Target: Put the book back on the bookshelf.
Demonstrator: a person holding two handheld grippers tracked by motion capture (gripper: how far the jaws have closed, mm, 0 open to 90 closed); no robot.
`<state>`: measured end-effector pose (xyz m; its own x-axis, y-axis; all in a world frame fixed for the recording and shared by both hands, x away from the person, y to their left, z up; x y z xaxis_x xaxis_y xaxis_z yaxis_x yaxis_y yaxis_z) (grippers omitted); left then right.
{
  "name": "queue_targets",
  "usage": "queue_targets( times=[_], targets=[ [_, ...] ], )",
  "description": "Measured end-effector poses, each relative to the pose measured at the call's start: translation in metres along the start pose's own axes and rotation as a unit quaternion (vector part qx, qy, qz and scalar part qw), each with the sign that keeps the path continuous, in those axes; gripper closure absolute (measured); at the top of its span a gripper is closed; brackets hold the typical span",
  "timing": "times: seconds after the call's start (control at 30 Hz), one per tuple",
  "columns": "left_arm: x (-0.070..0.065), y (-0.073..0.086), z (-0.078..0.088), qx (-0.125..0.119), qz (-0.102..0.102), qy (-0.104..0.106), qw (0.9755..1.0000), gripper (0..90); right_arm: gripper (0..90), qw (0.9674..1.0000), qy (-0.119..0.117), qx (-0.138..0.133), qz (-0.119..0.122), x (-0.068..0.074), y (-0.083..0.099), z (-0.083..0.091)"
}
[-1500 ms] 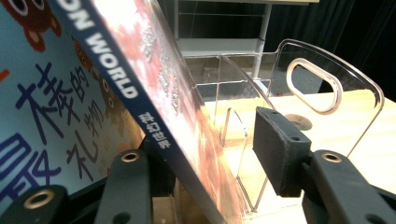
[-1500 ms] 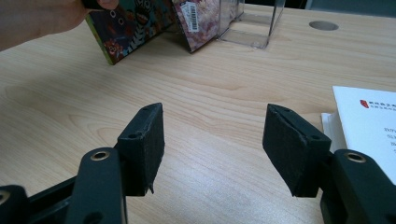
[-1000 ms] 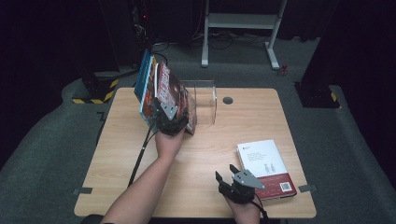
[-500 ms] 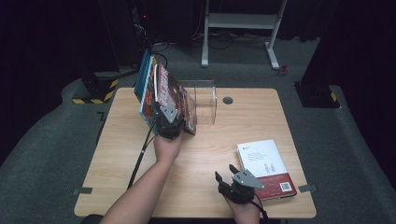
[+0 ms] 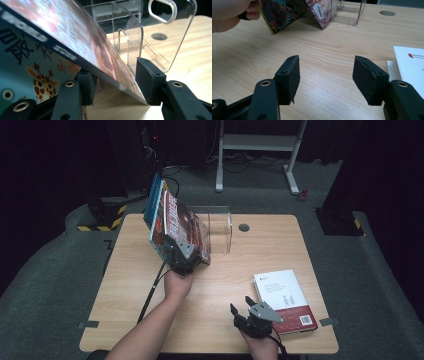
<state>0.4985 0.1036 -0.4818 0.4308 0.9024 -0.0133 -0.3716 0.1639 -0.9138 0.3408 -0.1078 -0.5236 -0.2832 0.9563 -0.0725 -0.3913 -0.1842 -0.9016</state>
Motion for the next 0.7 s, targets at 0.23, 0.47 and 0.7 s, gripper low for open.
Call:
queue_targets(
  times=[0.23, 0.47, 0.7],
  targets=[
    [-0.003, 0.010, 0.006, -0.010, 0.000, -0.006, 0.9999, 65.1, 38.4, 1.0000, 0.001, 0.000, 0.001, 0.000, 0.000, 0.000],
    [-0.004, 0.008, 0.006, -0.026, 0.003, -0.004, 0.9996, 70.2, 38.5, 1.0000, 0.002, -0.001, 0.001, 0.000, 0.000, 0.000],
    [-0.001, -0.001, 0.001, -0.036, 0.008, -0.010, 0.9993, 71.8, 38.6, 1.0000, 0.003, -0.001, 0.000, -0.001, 0.000, 0.000]
  ],
)
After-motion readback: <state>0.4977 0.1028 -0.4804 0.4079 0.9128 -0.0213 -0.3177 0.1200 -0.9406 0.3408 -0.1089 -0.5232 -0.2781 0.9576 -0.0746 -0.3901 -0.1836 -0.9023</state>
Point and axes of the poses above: each handheld gripper's, and its own axes: z roughly backward along the jaws, y roughly out of its underside, x roughly to its left, the point moved 6 cm from there along -z, roughly forward along the jaws, and after that the axes turned 15 degrees about y, right-handed, at the moved point
